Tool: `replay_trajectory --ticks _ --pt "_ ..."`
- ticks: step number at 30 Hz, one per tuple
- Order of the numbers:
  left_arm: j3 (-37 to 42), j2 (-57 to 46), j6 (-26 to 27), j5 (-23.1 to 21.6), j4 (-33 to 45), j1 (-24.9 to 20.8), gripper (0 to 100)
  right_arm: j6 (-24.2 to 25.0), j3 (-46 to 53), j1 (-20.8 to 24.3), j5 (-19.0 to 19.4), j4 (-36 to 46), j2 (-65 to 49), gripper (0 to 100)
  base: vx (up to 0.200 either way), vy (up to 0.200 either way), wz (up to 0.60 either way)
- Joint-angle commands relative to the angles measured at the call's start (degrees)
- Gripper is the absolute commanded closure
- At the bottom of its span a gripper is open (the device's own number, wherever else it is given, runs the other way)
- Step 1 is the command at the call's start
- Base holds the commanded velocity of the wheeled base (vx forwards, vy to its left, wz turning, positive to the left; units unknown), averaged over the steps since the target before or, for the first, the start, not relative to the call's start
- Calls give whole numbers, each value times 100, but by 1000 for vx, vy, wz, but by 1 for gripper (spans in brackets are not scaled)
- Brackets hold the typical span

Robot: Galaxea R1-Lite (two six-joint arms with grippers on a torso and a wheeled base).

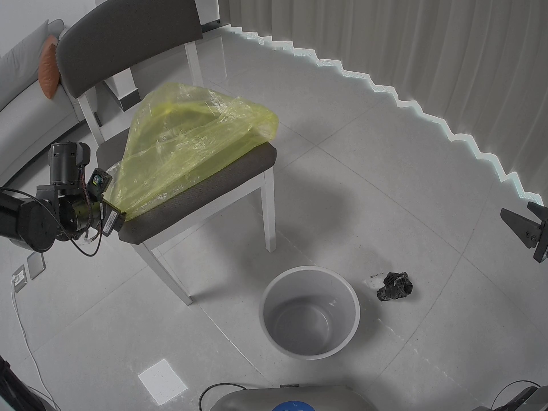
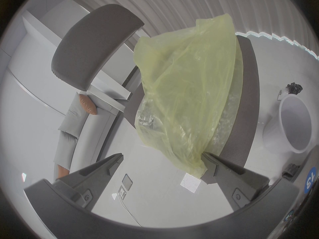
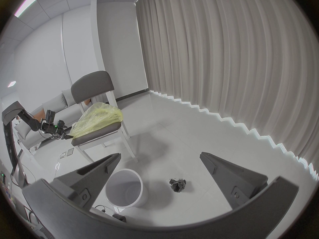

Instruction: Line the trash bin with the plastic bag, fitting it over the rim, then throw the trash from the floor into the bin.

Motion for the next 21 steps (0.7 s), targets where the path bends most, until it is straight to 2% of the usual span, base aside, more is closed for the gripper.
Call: replay_trajectory --ticks 1,7,12,21 --pt "97 23 7 1 -45 33 0 8 6 -4 6 -1 -35 0 0 0 0" --pt "0 111 16 10 -159 -37 0 -1 6 -39 6 -1 -8 0 0 0 0" --pt "-53 217 33 309 -186 -11 0 -18 -3 -83 15 -1 -26 0 0 0 0" --pt "-448 252 165 546 -186 33 0 -36 6 -127 15 -1 -17 0 0 0 0"
